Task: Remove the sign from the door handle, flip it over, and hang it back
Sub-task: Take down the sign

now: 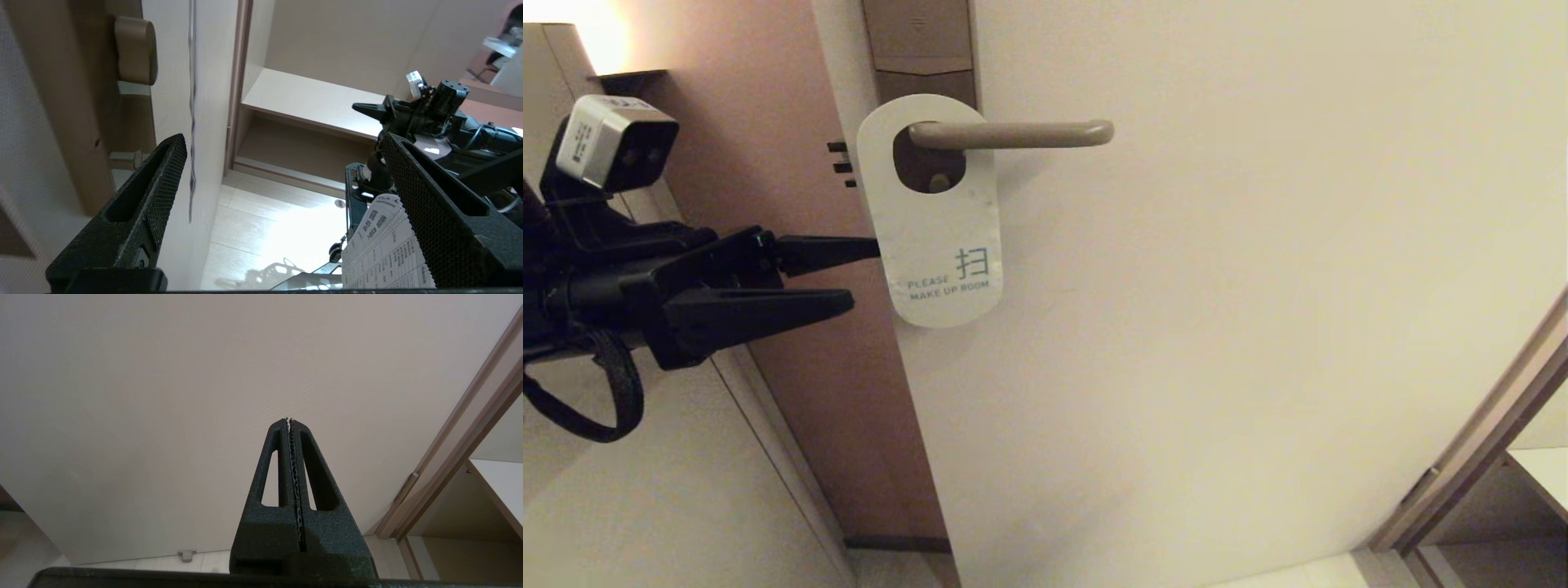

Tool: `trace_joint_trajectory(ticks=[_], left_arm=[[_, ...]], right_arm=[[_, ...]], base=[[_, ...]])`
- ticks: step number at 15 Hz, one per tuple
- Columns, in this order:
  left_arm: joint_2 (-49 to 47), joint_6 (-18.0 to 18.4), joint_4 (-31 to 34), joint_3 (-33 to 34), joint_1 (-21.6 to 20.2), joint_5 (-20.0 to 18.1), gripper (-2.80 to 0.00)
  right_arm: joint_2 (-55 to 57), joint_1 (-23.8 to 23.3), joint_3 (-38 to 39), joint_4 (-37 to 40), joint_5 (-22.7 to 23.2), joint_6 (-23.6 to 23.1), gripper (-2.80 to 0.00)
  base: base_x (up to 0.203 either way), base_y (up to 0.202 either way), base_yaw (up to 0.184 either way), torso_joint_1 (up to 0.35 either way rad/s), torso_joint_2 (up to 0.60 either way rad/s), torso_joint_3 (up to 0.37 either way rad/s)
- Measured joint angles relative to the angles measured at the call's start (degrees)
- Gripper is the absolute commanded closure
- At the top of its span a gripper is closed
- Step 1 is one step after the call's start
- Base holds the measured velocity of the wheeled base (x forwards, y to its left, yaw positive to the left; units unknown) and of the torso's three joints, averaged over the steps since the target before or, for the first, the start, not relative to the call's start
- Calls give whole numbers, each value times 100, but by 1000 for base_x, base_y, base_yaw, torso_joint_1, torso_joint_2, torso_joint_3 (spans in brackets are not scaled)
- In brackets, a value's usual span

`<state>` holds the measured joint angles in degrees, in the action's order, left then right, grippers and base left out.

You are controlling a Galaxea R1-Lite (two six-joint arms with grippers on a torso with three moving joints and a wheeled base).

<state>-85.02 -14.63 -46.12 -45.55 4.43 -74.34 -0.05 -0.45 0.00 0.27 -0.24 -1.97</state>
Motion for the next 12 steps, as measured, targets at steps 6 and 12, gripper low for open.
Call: trace_joint_trajectory(ticks=[6, 12], left_arm=[[-353, 16, -5, -382, 117, 20, -280], [-632, -6, -319, -522, 224, 33, -280]], right_arm=[[0, -2, 0, -2, -2, -2, 0], [0, 1, 0, -2, -2, 0, 0]], base=[[0, 0, 0, 0, 0, 0], [0, 0, 0, 0, 0, 0]])
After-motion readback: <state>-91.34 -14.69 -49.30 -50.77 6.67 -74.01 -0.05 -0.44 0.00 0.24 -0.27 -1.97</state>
